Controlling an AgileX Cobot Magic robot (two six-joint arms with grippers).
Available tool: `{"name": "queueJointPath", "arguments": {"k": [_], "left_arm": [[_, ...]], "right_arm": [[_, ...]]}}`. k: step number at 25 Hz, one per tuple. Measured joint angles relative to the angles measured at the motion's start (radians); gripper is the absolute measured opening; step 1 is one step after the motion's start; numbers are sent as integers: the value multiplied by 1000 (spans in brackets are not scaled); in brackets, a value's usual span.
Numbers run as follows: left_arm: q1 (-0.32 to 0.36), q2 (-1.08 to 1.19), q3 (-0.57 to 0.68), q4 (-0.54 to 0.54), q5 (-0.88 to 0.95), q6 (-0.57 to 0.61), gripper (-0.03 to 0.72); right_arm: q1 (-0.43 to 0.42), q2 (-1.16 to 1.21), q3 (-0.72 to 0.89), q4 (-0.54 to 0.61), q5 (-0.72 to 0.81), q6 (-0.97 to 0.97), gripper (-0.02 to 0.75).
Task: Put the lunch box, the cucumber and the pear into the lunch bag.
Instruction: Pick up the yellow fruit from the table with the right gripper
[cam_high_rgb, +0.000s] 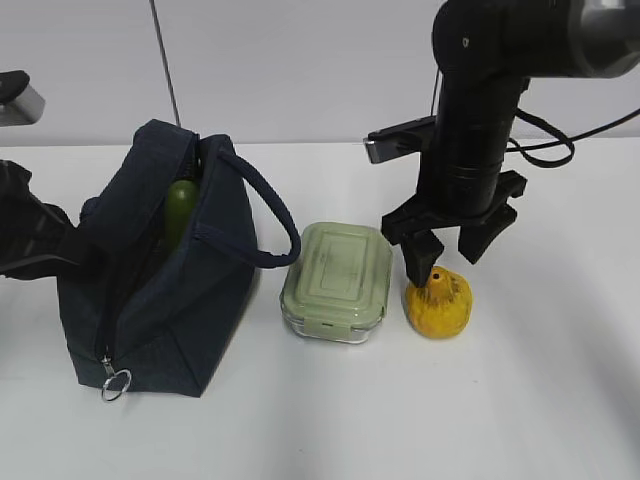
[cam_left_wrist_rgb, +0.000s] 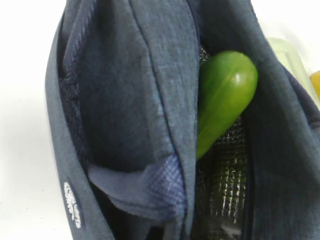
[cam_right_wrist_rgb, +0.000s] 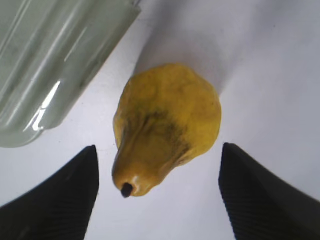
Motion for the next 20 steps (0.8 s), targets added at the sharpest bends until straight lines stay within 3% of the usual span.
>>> {"name": "queueJointPath", "arguments": {"k": [4,6,7,9,10,11,13,20], "left_arm": [[0,0,0,0,-1,0,3],[0,0,0,0,-1,0,3],[0,0,0,0,-2,0,3],[0,0,0,0,-2,0,3],[0,0,0,0,-2,0,3],[0,0,0,0,-2,0,3],[0,0,0,0,-2,0,3],[0,0,0,0,-3,0,3]], "right_arm": [[2,0,16,-3,0,2,571],[2,0,24,-2,-2,2,521],[2,0,26,-2,-2,2,479],[2,0,31,-2,-2,-8,322],[2,0,31,-2,-2,-13,309],[2,0,31,-11,-2,-21,212],[2,0,31,-11,-2,-27,157],[2,-63,30,-11,-2,-40,130]]}}
